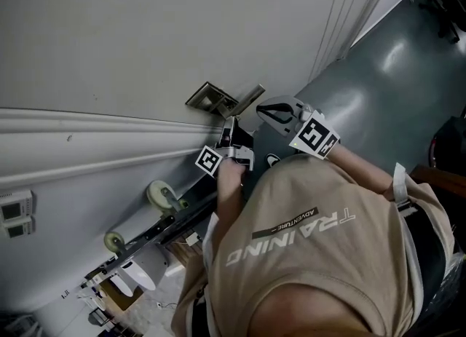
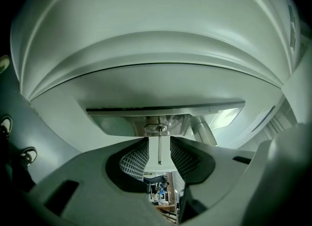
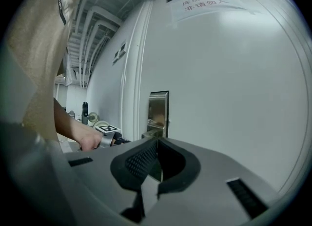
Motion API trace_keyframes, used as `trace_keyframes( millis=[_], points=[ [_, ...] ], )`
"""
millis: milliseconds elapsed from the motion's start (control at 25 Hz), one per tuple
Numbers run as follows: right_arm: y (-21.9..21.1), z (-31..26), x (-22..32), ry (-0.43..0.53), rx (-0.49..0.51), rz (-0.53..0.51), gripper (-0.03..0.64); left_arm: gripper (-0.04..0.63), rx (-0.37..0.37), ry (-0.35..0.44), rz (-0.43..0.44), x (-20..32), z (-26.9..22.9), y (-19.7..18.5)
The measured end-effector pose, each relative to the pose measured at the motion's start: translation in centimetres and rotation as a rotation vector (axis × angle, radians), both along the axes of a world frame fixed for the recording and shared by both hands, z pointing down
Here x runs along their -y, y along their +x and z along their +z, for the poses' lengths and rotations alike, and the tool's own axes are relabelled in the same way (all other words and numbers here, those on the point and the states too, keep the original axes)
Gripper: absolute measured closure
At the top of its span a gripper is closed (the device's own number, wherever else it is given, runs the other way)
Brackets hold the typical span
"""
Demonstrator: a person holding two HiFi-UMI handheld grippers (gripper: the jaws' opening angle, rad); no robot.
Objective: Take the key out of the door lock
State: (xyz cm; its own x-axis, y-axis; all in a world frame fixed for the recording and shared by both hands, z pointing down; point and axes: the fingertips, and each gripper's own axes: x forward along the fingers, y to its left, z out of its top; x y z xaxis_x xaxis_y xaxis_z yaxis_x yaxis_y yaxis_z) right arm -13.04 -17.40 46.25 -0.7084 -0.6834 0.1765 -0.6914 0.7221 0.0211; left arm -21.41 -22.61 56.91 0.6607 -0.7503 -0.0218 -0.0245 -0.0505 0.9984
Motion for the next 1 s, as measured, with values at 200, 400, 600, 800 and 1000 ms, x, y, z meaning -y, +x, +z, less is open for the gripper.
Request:
trace_keyframes(
  millis=[200, 400, 600, 800, 1000],
  points=[
    [0.0, -0.4, 0.2, 0.014, 0.004, -0.015, 0.601, 0.48, 0.001, -0.021, -0.008, 0.4, -0.4, 0.4],
    [0.2, 0.1, -0.1, 0.01, 0.003, -0.005, 0.601, 0.504, -0.002, -0.057, -0.028, 0.7, -0.2, 0.3],
    [0.4, 0.5, -0.3, 0.0, -0.003, -0.015, 0.601, 0.56, 0.004, -0.089, -0.022, 0.5, 0.3, 0.4],
    [0.4, 0.7, -0.4, -0.006, -0.003, -0.032, 0.602, 0.566, 0.004, -0.082, -0.03, 0.6, 0.3, 0.2],
    [0.4, 1.5, -0.3, -0.025, -0.006, -0.057, 0.603, 0.568, 0.018, -0.062, -0.024, 0.5, 0.2, 0.4]
  ],
)
